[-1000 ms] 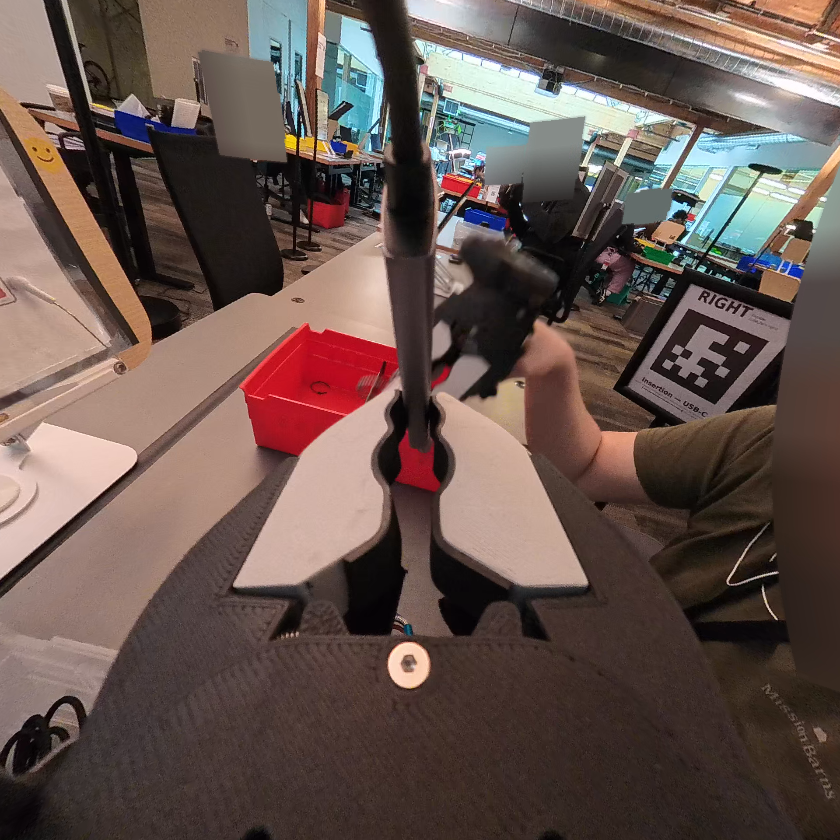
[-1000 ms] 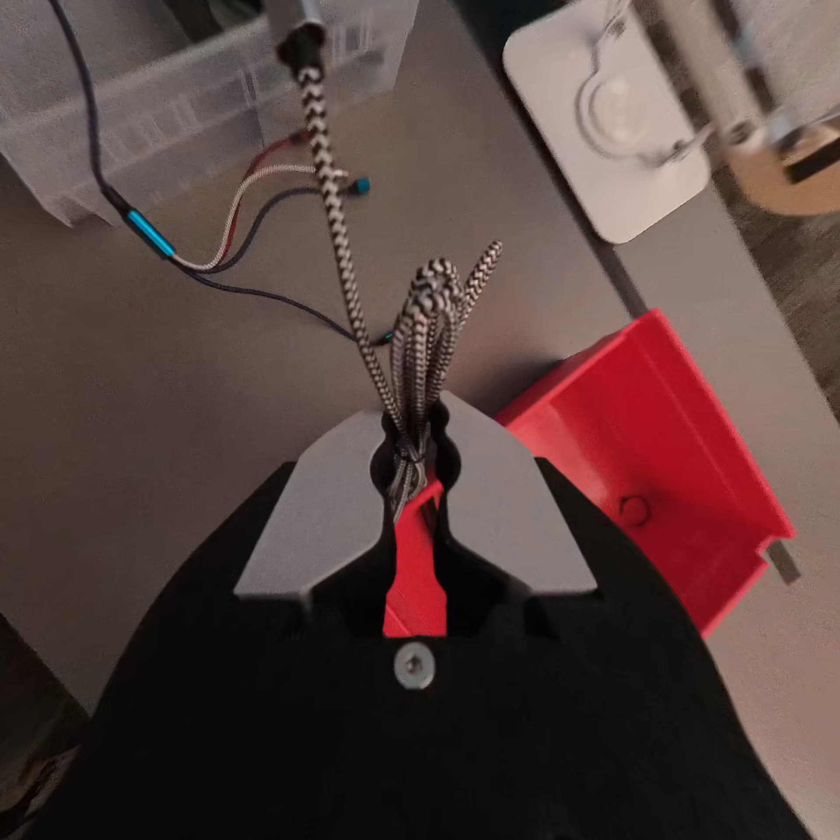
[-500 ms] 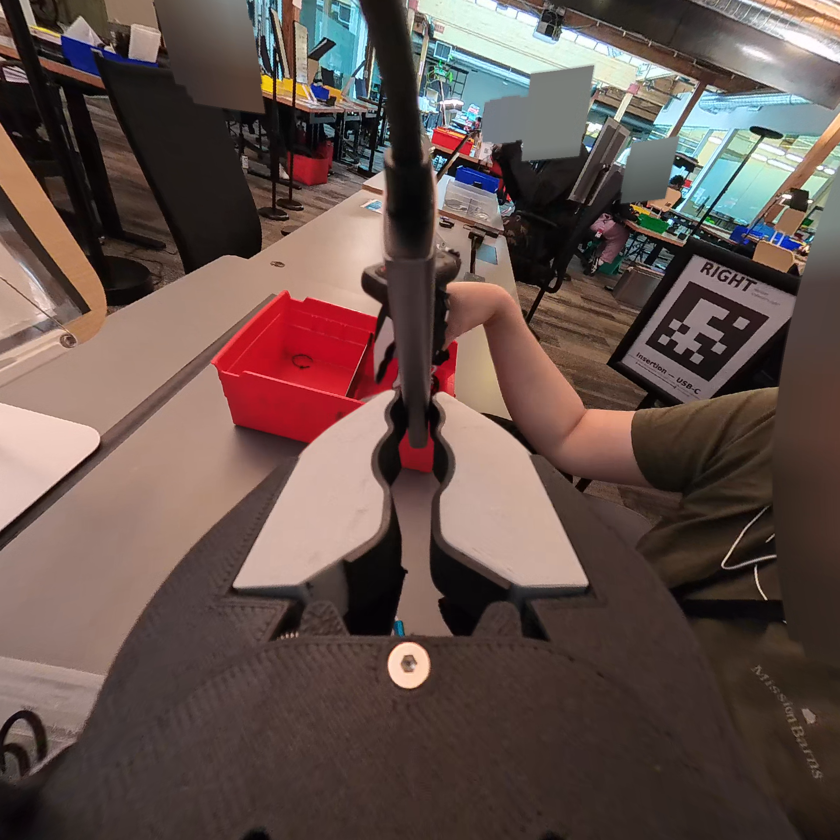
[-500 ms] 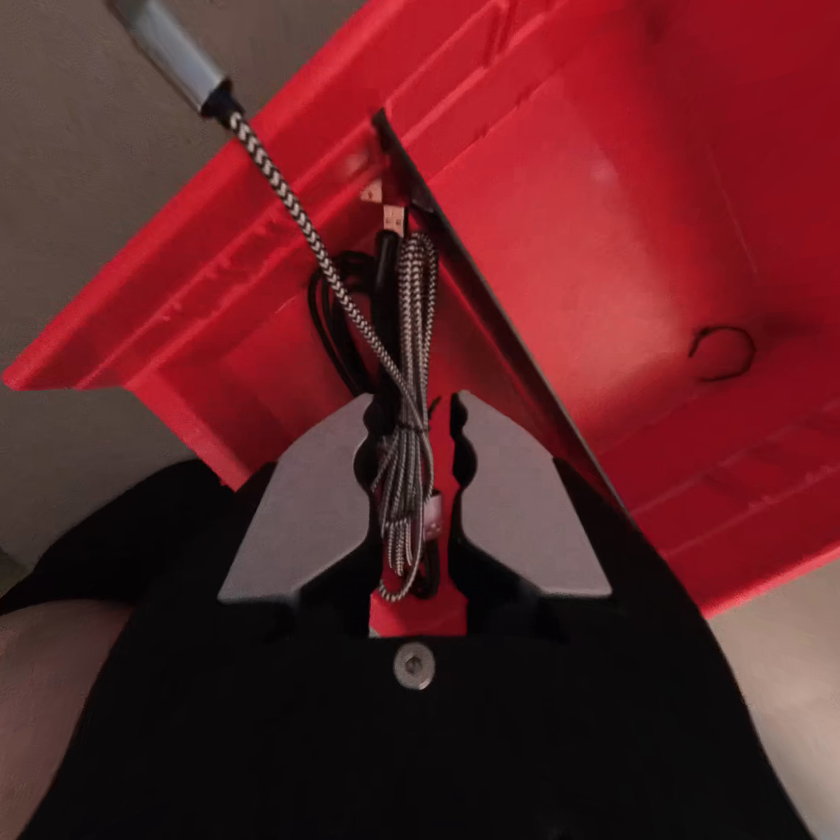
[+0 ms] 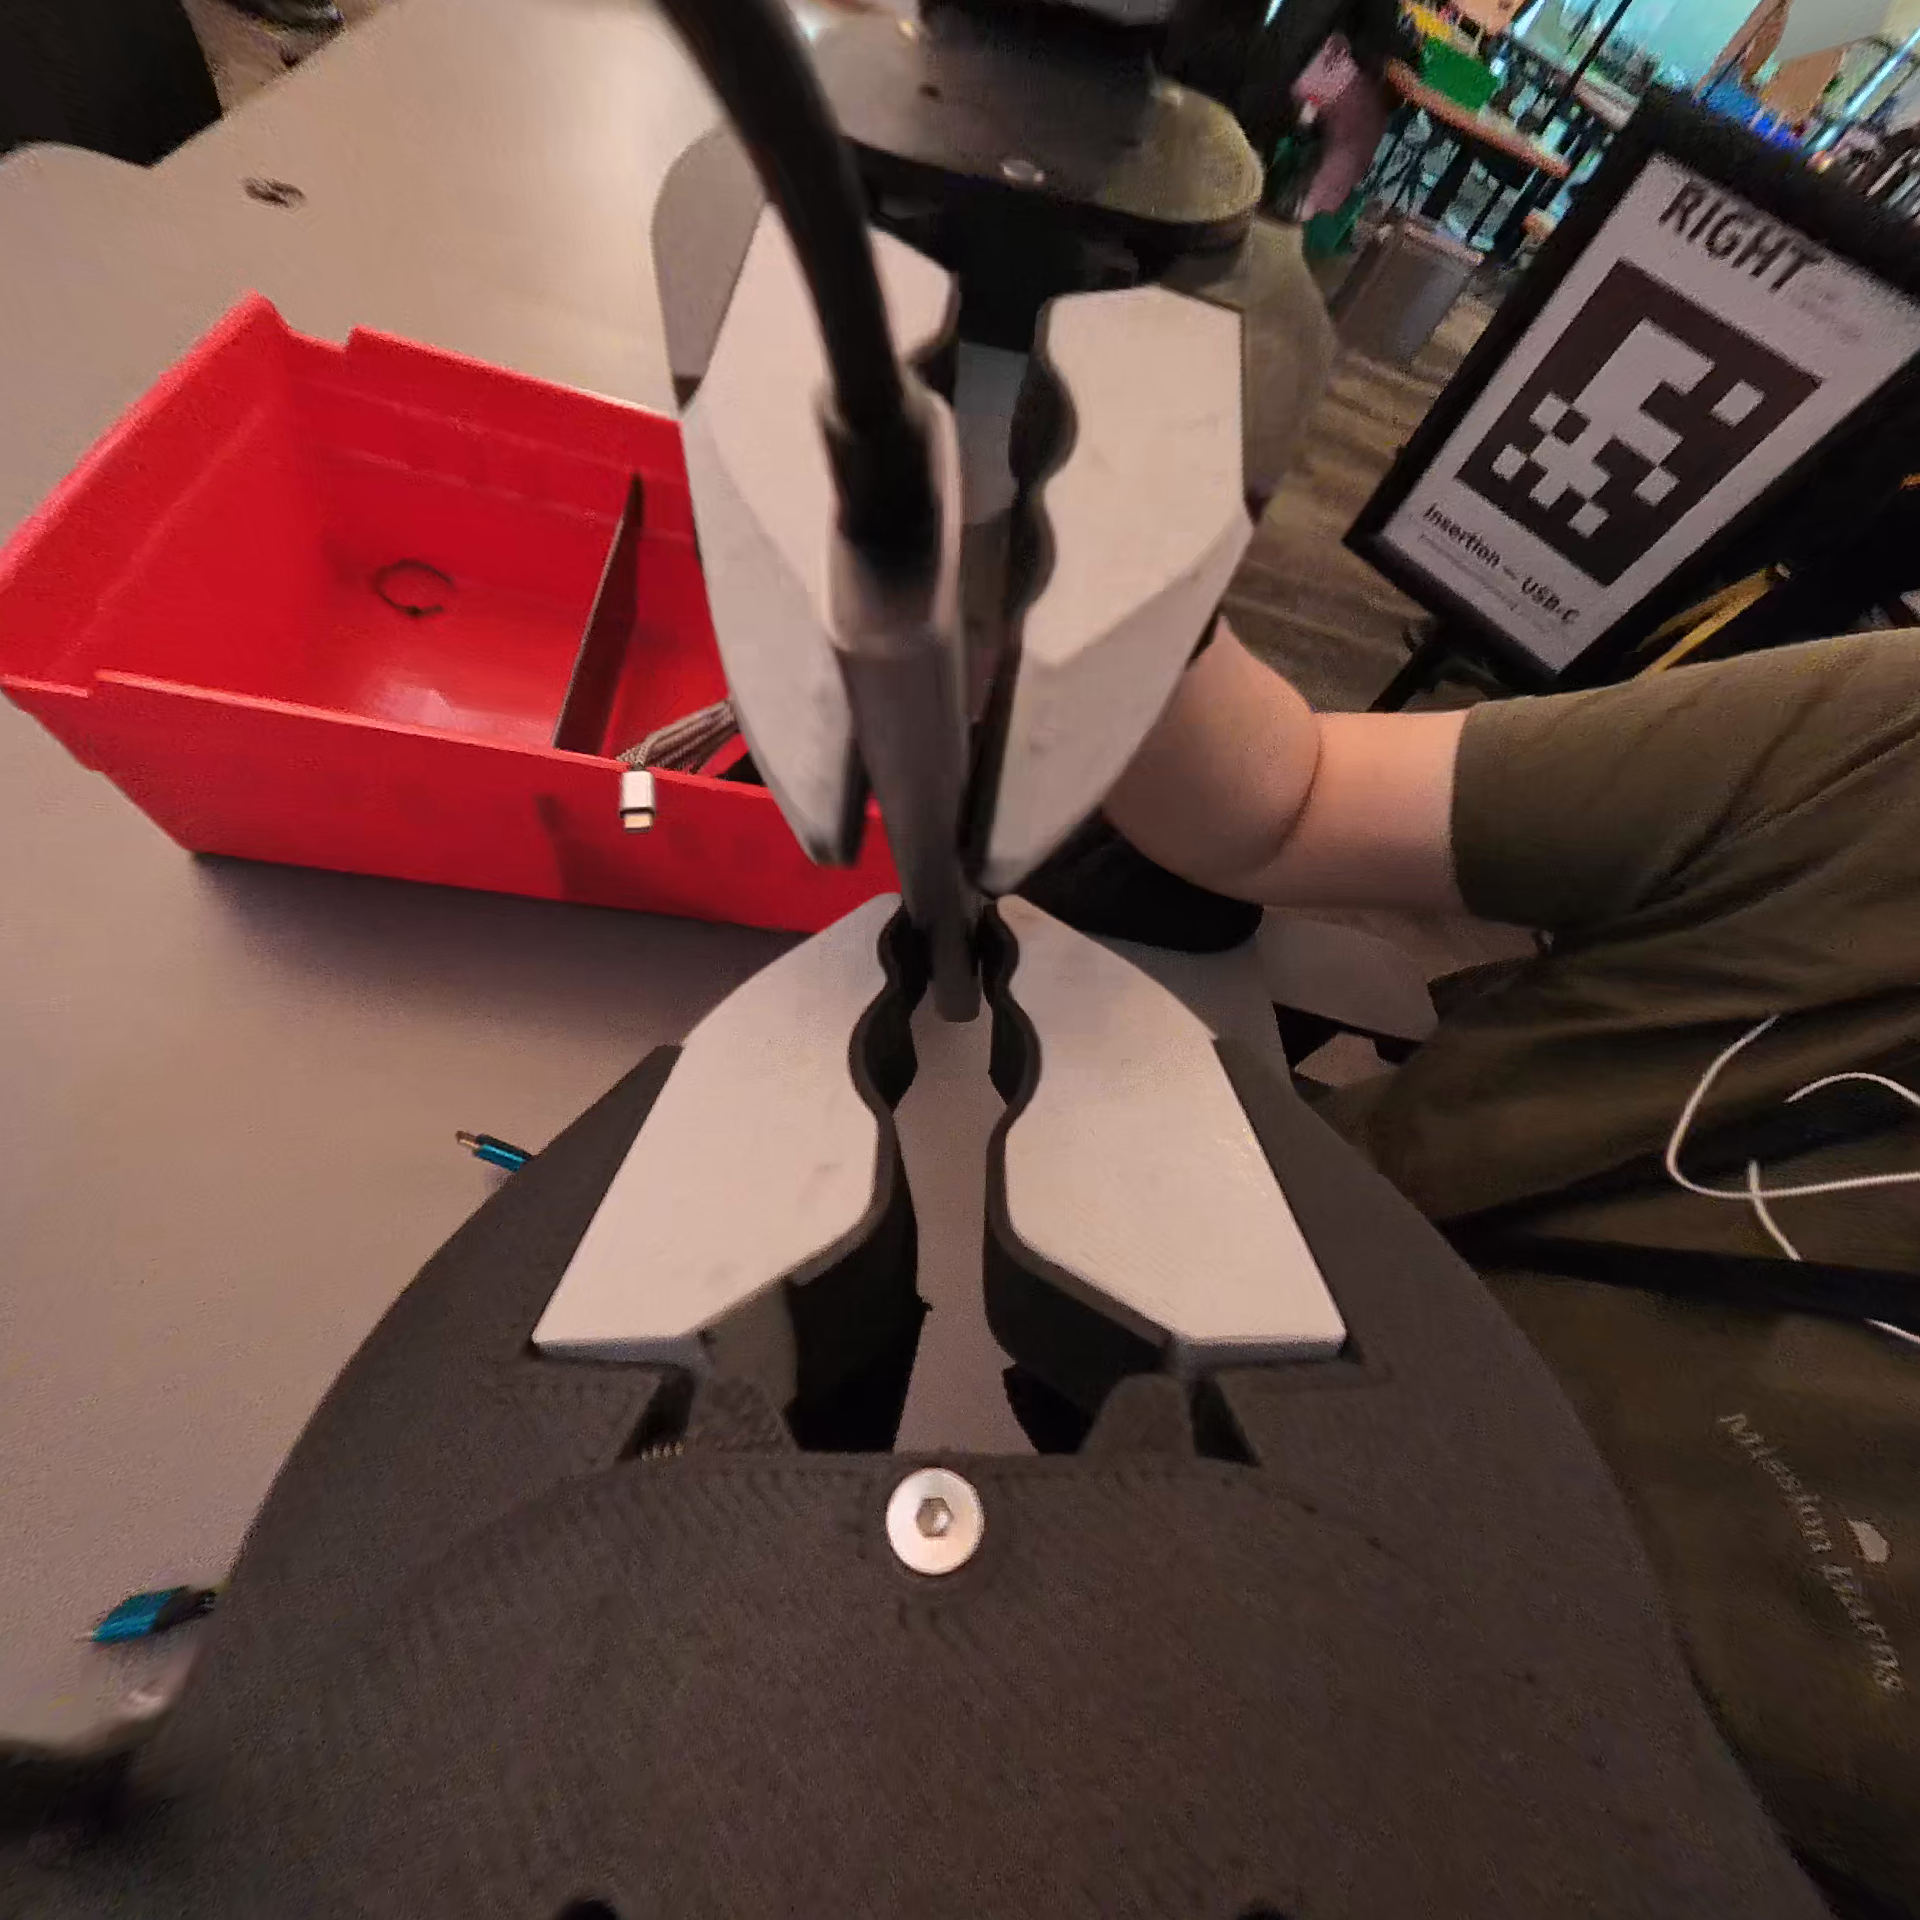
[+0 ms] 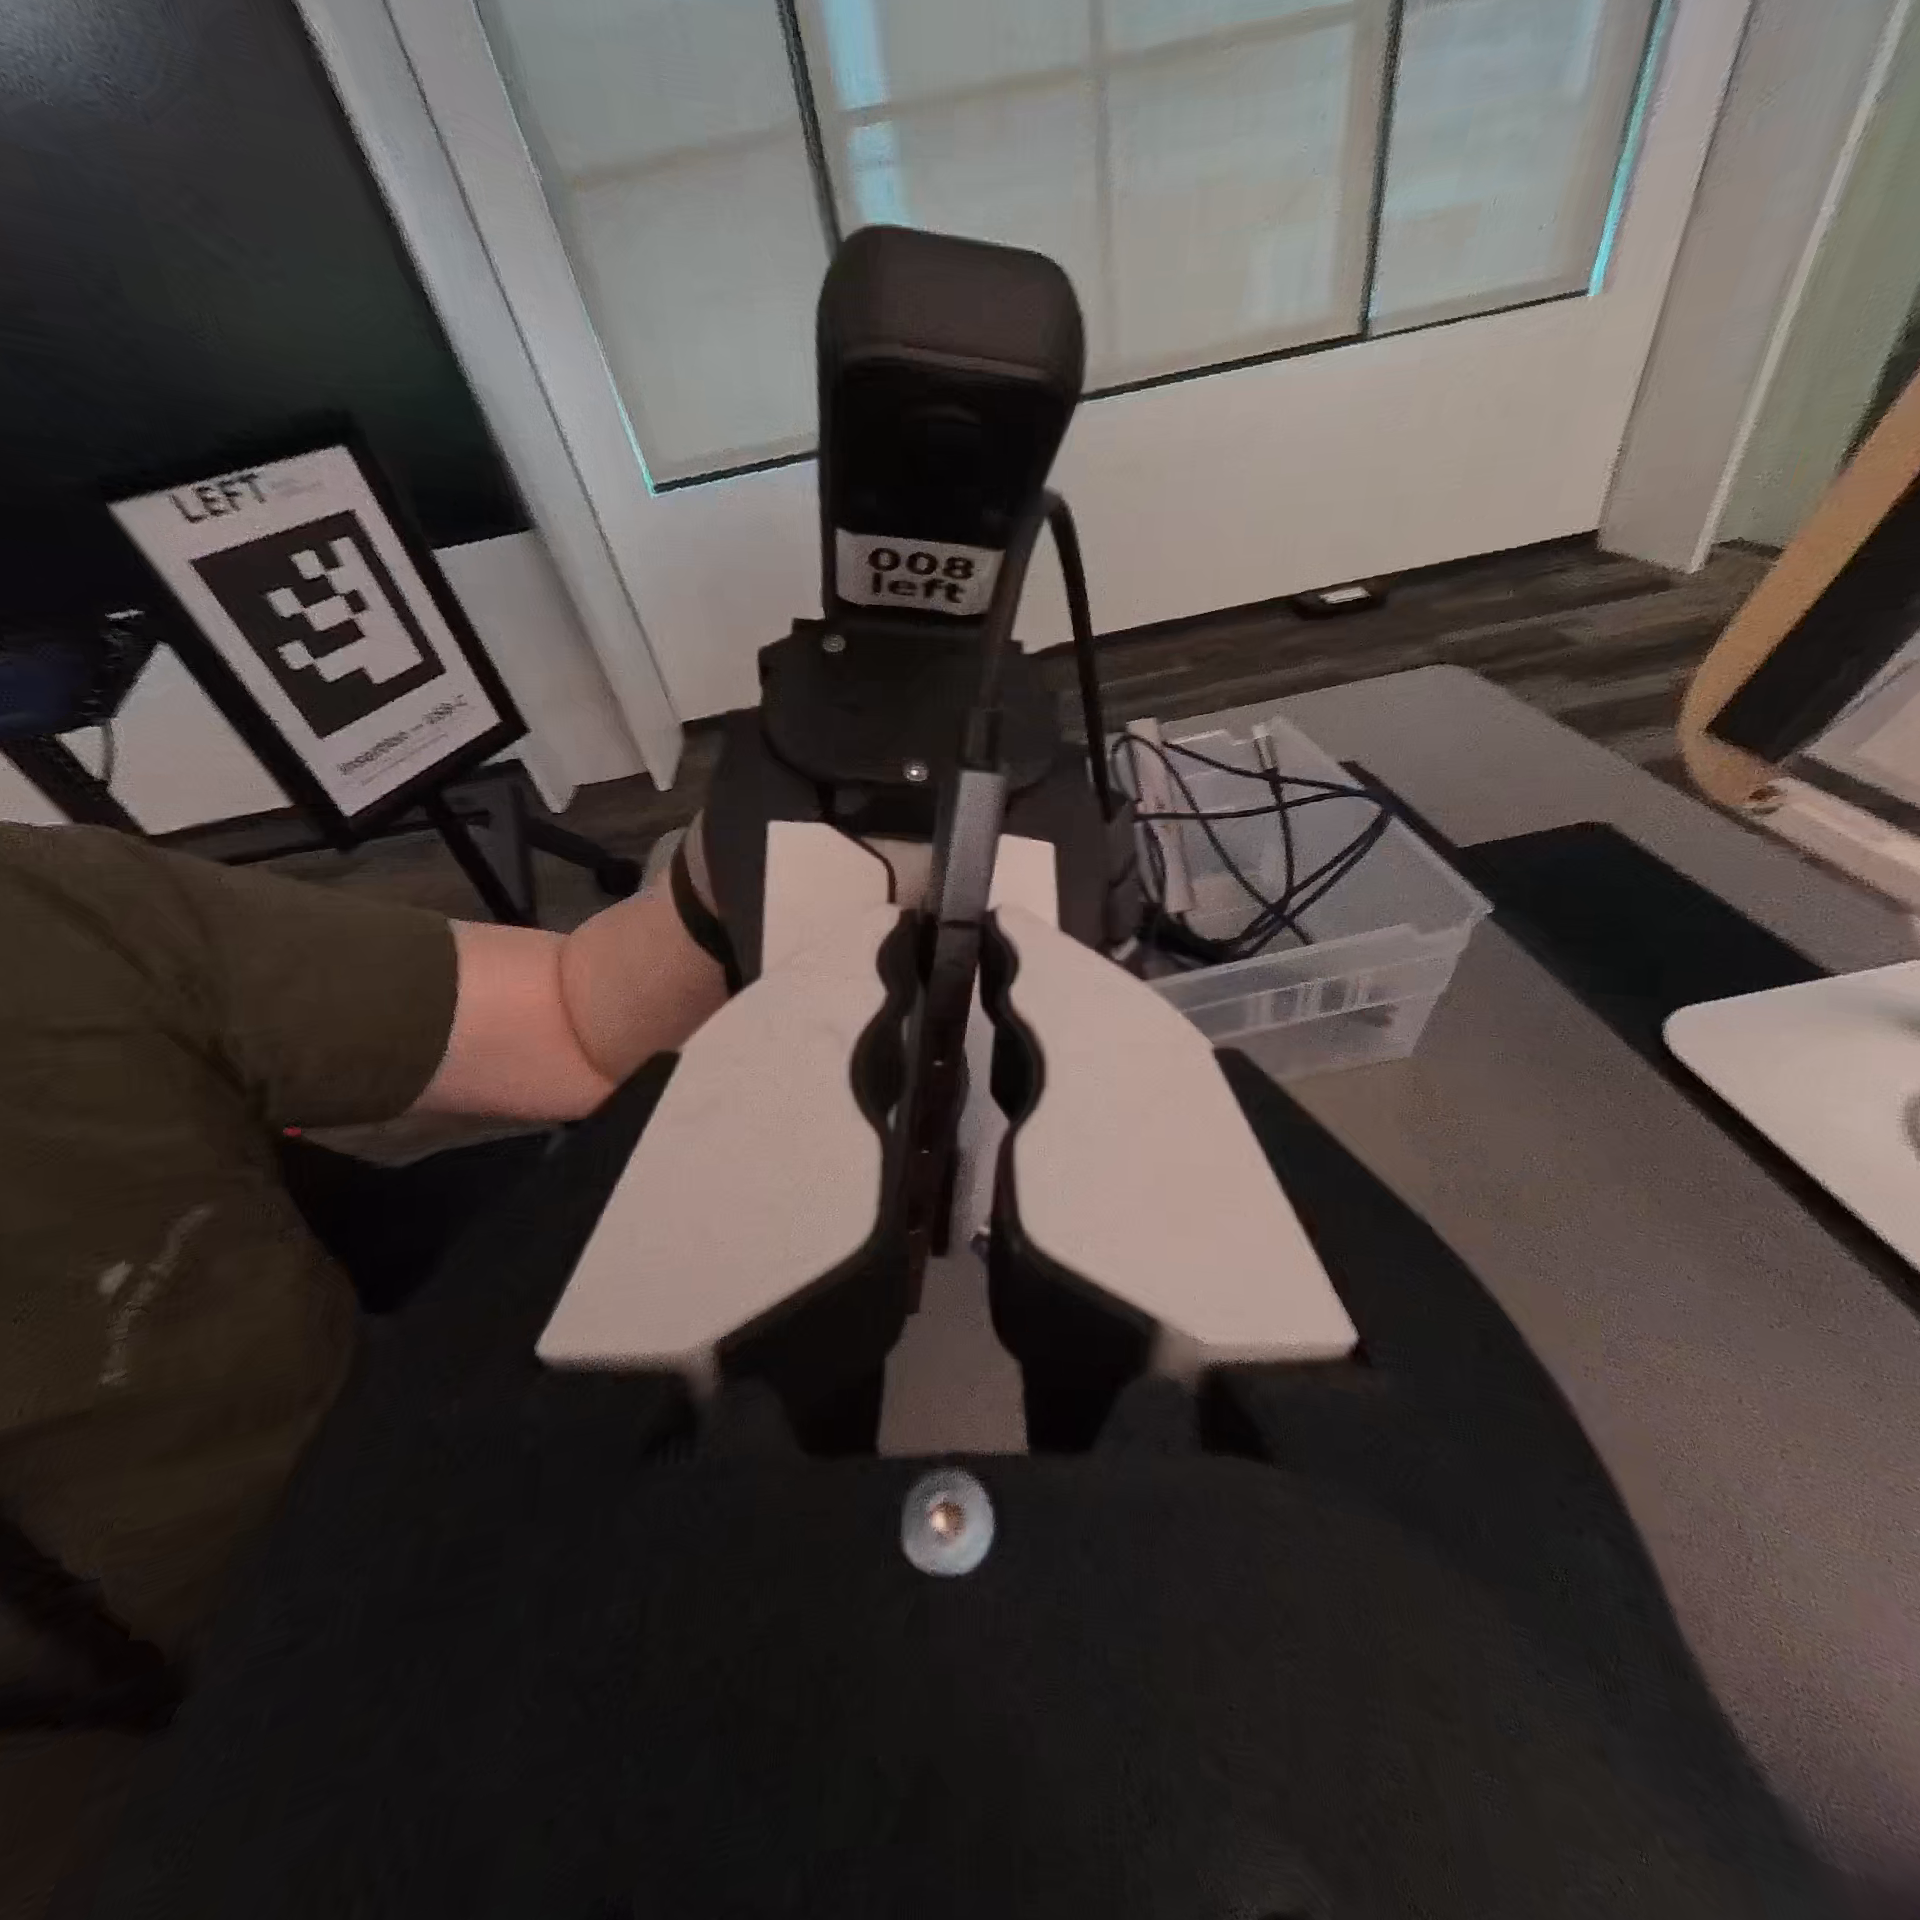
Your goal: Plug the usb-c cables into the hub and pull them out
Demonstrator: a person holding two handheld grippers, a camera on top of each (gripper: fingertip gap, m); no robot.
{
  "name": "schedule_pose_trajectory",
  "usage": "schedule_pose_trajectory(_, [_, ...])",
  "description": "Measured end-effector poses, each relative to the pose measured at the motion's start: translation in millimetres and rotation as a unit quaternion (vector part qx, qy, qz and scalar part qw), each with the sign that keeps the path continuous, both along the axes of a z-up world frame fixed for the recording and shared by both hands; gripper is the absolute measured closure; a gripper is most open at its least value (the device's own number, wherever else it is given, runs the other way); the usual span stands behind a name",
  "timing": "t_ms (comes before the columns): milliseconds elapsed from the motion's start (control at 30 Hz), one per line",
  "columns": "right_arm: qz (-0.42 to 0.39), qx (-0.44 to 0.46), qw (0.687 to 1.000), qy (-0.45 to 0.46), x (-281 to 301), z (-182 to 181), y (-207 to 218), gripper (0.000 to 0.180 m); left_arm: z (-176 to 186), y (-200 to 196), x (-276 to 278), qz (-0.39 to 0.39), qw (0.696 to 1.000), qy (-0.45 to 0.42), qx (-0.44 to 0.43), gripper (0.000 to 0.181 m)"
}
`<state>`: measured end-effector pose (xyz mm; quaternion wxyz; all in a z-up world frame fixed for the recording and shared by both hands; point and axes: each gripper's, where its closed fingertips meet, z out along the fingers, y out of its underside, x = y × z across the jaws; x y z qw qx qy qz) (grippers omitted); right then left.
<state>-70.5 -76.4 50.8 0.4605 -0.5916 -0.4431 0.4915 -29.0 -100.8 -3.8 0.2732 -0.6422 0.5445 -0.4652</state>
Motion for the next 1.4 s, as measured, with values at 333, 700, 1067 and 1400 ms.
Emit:
schedule_pose_trajectory(333, [-0.218, 0.195, 0.95, -0.108, 150, 3, 72, 0.17, 14, 13, -14, 0.03, 0.999, -0.026, -0.01, 0.142])
schedule_pose_trajectory(700, [-0.315, 0.089, 0.932, -0.158, 245, -69, 130, 0.17, 11, 12, -23, 0.026, 0.999, -0.006, -0.022, 0.146])
schedule_pose_trajectory(1067, [-0.263, -0.015, 0.869, -0.418, 215, -189, 155, 0.167, 15, 30, -48, 0.074, 0.997, 0.011, -0.03, 0.141])
schedule_pose_trajectory(1400, [-0.321, -0.004, 0.865, -0.387, 226, -139, 152, 0.119, 66, 48, -124, 0.178, 0.982, -0.041, 0.041, 0.138])
